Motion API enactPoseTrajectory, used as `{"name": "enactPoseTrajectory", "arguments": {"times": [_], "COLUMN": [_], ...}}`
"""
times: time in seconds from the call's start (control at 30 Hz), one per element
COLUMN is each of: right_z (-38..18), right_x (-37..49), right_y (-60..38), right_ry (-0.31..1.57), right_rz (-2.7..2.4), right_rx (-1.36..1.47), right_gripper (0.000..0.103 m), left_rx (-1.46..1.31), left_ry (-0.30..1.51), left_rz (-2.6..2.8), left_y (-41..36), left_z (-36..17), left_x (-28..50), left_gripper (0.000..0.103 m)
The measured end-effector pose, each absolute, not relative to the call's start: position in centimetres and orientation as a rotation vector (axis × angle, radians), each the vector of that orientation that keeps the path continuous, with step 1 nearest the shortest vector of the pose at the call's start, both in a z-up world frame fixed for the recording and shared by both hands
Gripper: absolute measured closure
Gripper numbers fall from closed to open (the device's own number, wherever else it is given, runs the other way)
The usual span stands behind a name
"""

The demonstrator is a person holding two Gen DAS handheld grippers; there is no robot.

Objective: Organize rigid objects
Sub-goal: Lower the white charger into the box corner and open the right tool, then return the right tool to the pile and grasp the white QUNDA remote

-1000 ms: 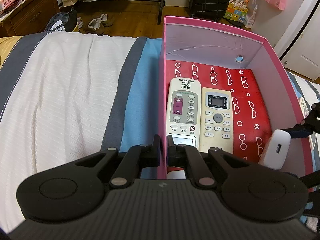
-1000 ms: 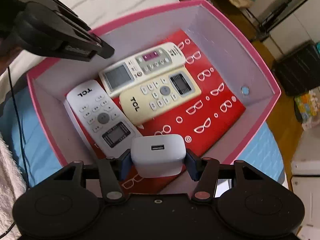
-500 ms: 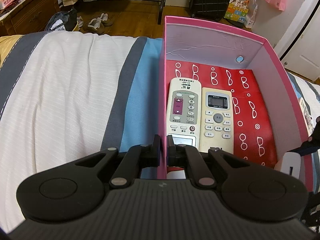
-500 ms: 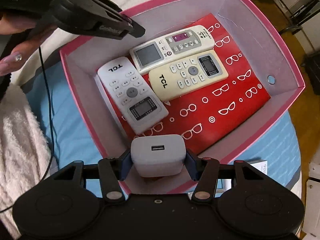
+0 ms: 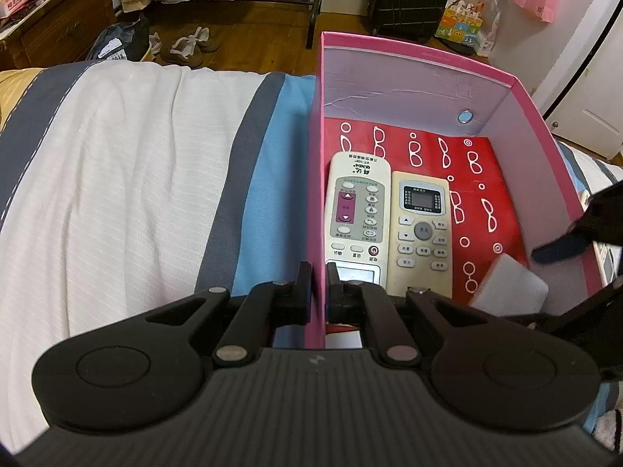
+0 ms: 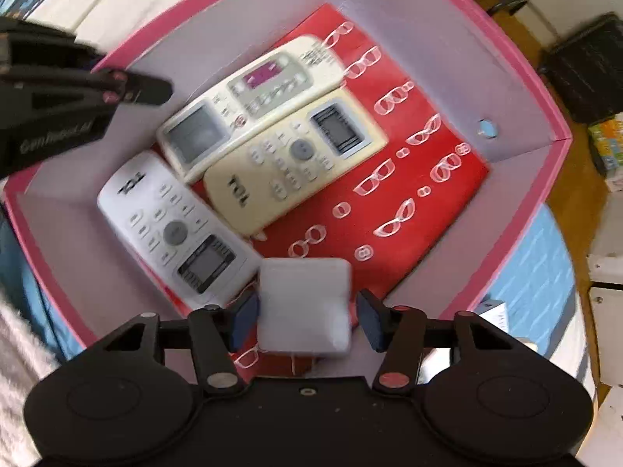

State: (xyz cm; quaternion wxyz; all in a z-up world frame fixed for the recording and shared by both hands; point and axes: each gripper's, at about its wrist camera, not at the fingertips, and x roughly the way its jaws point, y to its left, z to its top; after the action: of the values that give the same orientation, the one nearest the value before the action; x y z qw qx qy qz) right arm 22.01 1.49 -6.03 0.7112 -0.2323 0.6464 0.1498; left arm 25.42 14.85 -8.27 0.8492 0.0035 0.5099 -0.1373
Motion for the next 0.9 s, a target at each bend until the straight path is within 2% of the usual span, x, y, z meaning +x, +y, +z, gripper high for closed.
{"name": "enactPoseTrajectory", "arguments": {"times": [0.27,0.47,0.63,0.77,0.9], "right_z": [1.4,4.2,4.0,1.7,-1.6], "right_x": [18.0,13.8,12.4,12.6,12.3], "right_y": [-4.5,-10.1,-15.5,-19.5,-21.1], "right_ry": [1.128,0.895,0.857,0.865,0.843], "right_rz": [0.457,0.503,0.477,0.441,0.362], "right_rx": [-0.269,-0.250,-0.228,-0.214,-0.319], "right_gripper": [0.038,0.037,0.037,0.037,0.037], "left_rx": [0.006,0.009,-0.007,0.013,0.050], "left_ry": [1.075,1.080,1.092,1.095,1.095], "left_rz": [-0.285,-0.275,-0.253,-0.249,-0.257], "left_y": [14.7,14.5,14.4,14.1,13.6], "left_z": [-8.1,-8.1,-8.0,-8.0,-7.9], "left_x": [25.3,25.3,25.3,25.3,25.2], "left_gripper": [0.098,0.098,0.098,0.098,0.098]}}
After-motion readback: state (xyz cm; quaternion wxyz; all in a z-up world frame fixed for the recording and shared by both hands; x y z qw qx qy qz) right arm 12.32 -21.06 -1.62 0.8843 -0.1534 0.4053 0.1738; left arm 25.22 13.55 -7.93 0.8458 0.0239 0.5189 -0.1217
